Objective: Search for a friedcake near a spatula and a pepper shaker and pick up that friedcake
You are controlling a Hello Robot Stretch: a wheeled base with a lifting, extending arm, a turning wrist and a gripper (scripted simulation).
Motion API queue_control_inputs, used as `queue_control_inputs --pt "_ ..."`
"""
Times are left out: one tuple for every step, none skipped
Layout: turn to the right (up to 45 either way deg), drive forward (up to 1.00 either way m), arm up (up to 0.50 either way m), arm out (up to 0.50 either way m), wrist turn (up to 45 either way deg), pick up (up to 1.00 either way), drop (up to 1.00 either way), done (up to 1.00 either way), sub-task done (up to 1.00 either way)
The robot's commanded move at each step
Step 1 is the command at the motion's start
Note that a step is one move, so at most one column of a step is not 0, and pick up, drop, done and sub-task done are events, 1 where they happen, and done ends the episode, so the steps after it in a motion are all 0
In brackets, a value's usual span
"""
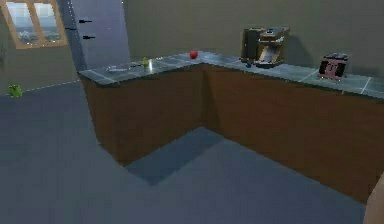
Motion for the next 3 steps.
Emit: queue_control_inputs --pt "0.0 0.50 0.00 0.00 0.0 0.00 0.00 0.00 0.00" --pt "36.0 0.00 0.00 0.00 0.0 0.00 0.00 0.00 0.00" --pt "3.0 0.00 0.00 0.00 0.0 0.00 0.00 0.00 0.00"
